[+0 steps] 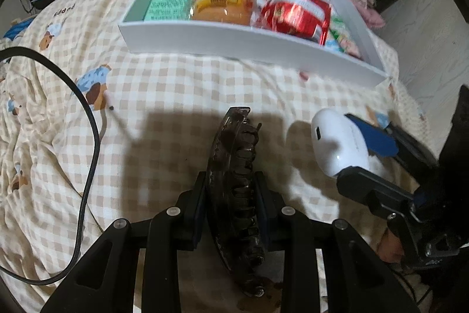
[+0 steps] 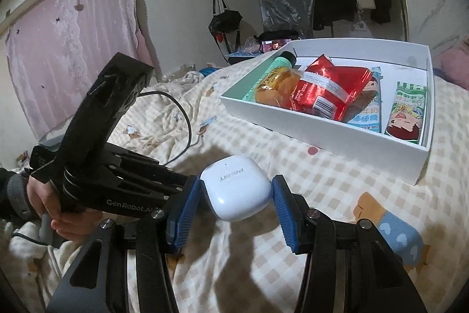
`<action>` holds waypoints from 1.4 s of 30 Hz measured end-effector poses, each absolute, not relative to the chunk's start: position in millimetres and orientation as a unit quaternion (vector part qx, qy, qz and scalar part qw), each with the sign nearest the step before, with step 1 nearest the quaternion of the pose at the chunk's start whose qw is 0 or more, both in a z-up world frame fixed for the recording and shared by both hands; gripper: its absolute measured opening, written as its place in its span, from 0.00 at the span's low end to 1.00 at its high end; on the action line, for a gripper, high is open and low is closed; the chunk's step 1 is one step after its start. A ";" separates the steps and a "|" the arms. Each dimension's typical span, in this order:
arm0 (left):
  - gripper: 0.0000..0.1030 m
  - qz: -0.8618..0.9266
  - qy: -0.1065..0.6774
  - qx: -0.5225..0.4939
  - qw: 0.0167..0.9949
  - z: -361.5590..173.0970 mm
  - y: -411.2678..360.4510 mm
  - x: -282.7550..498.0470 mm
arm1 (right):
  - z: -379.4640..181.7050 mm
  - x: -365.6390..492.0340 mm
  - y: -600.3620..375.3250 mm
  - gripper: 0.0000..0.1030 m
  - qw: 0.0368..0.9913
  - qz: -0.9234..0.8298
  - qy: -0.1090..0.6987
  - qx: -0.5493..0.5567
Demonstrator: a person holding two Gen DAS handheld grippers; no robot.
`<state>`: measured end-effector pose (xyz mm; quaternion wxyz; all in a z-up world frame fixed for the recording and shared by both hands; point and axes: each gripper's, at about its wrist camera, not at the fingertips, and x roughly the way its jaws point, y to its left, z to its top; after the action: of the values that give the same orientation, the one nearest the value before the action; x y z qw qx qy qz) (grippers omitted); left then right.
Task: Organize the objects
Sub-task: 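Grasp the white earbud case with the right tool while the left tool holds the clip, then carry the claw clip and earbud case over the box with both tools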
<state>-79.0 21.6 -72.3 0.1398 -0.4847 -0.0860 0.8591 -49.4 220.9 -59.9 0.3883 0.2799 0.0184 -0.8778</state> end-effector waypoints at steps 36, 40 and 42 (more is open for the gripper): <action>0.32 0.900 -0.132 -0.382 0.166 40.6 9.0 -121.6 | 63.6 -136.9 291.4 0.50 0.316 -0.925 -0.136 0.159; 0.32 0.908 -0.105 -0.371 0.162 43.2 21.8 -136.6 | 56.9 -163.8 293.5 0.50 0.284 -0.931 -0.143 0.178; 0.32 0.908 -0.100 -0.370 0.167 43.0 30.8 -147.4 | 51.7 -178.5 296.7 0.50 0.270 -0.932 -0.152 0.187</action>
<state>-147.4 30.8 43.0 0.1674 -0.3702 -0.1002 0.9082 -178.5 296.7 51.7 0.2699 0.1874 -0.1517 -0.9322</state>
